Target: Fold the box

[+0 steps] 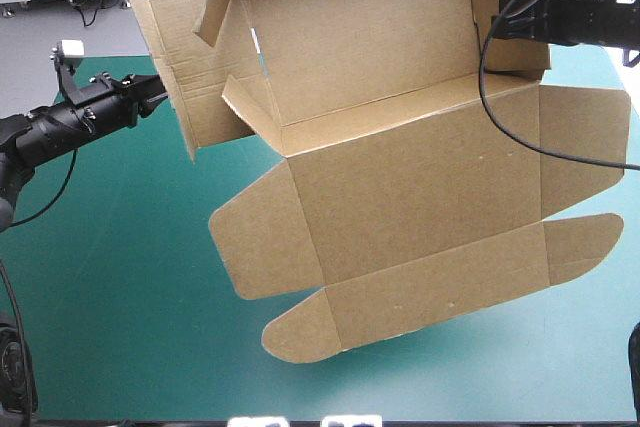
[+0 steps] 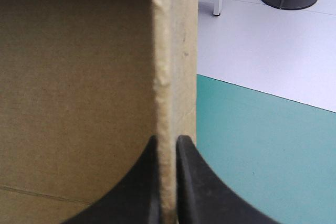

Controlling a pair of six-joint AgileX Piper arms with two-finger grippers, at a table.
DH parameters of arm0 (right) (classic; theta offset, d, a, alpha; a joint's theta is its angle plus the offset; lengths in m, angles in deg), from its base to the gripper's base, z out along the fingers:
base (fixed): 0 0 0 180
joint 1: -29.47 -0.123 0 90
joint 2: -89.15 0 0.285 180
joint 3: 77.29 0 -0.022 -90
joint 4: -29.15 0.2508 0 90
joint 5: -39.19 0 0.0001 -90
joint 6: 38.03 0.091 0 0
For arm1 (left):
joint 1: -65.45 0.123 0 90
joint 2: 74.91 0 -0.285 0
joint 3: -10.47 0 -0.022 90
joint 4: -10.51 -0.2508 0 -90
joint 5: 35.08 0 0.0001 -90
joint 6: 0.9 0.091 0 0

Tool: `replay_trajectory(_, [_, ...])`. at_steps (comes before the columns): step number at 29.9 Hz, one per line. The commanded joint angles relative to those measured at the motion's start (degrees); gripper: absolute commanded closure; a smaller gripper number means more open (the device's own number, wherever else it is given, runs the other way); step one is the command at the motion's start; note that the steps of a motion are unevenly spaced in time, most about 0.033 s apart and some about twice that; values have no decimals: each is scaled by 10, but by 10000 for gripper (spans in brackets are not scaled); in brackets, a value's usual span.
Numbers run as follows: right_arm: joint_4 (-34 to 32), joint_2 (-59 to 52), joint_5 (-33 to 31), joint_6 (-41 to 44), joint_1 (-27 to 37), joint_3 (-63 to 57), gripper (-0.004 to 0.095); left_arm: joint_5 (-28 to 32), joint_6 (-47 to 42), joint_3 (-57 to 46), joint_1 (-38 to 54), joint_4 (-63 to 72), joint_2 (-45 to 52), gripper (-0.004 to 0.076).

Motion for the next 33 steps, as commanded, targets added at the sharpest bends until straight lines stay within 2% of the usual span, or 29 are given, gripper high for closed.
replay_trajectory(1, [26,-22,-2,6,2,14,908,-72,5,16,0,80,20,720])
replay_trajectory(4, [26,-21,-2,6,2,14,908,-121,5,16,-1,112,20,720])
replay_trajectory(10, [28,-21,-2,8,2,6,908,-121,-3,16,-9,118,42,720])
replay_trajectory(19, [45,-21,10,0,1,-70,908,-121,-12,16,-38,116,85,720])
replay_trajectory(26, [43,-21,18,-1,1,-83,908,-118,-42,46,-42,45,100,719])
replay_trajectory(30, [43,-21,20,-1,1,-83,908,-118,-68,69,-42,16,101,688])
replay_trajectory(33, [43,-21,20,-1,1,-83,908,-118,-75,83,-42,-2,101,611])
